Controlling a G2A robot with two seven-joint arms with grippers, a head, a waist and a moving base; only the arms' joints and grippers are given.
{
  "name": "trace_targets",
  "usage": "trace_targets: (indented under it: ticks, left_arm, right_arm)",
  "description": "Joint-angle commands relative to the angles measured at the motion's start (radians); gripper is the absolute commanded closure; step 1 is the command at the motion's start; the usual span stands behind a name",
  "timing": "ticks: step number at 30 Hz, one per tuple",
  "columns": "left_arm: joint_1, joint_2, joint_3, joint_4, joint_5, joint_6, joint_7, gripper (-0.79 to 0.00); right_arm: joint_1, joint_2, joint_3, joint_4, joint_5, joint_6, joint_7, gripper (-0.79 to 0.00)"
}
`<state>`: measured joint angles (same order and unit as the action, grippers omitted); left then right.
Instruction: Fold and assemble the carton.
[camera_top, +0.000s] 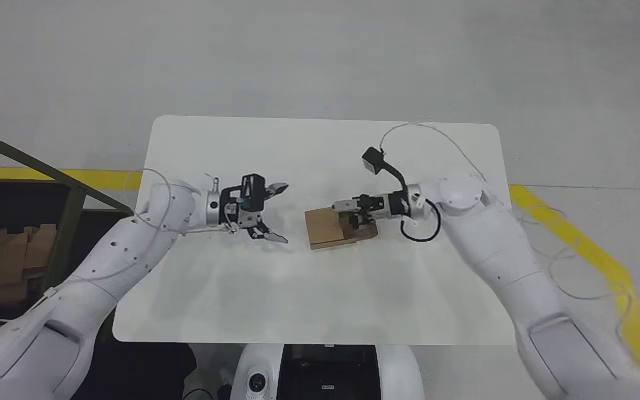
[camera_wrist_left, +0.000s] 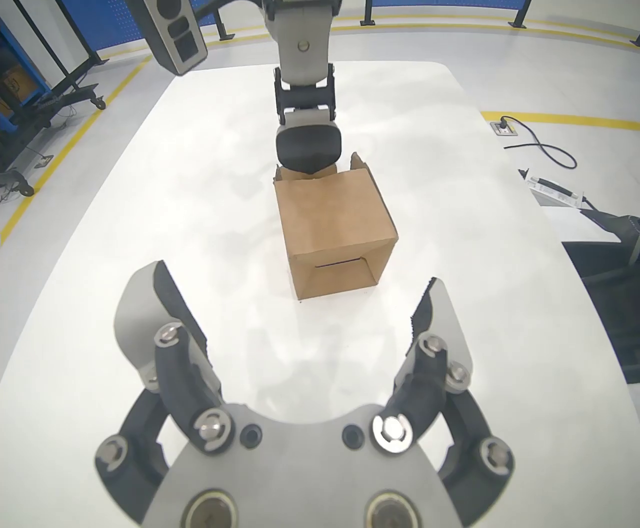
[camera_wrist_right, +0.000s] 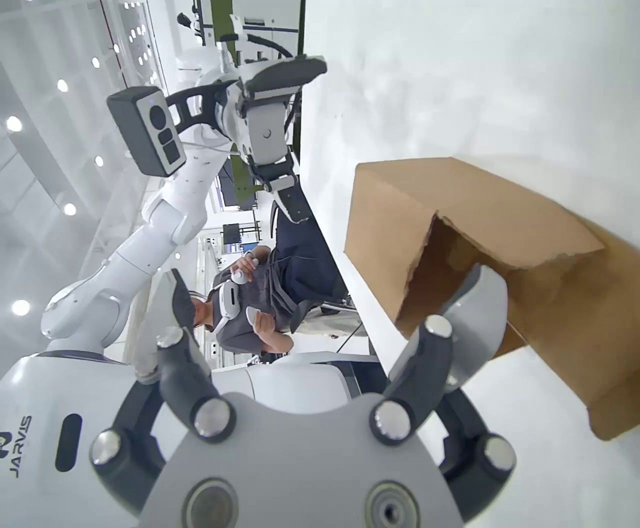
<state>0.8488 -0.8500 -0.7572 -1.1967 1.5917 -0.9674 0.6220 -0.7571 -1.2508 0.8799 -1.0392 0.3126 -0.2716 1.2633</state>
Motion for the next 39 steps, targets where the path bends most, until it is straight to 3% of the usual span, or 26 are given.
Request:
trace_targets:
  ticks: [1, 9, 17, 30, 39]
  left_arm:
    - [0.001, -0.006, 0.004, -0.002, -0.013, 0.005, -0.013, -0.785]
    - [0.02, -0.039, 0.04, -0.034, -0.079, 0.06, -0.119, -0.785]
    - [0.038, -0.063, 0.043, -0.014, -0.153, 0.122, -0.18, -0.785]
    - [0.041, -0.065, 0.04, -0.014, -0.162, 0.129, -0.18, -0.785]
    - [0.121, -0.045, -0.016, -0.058, -0.204, 0.11, -0.221, -0.785]
  right_arm:
    - [-0.043, 0.022, 0.045, -0.084, -0.024, 0.023, -0.008, -0.785]
    - [-0.217, 0.087, 0.214, -0.369, -0.082, 0.085, -0.055, -0.785]
    - [-0.343, 0.117, 0.313, -0.546, -0.09, 0.103, -0.106, -0.785]
    - [-0.364, 0.122, 0.313, -0.556, -0.084, 0.105, -0.105, -0.785]
    - [-0.364, 0.122, 0.313, -0.556, -0.084, 0.105, -0.105, -0.785]
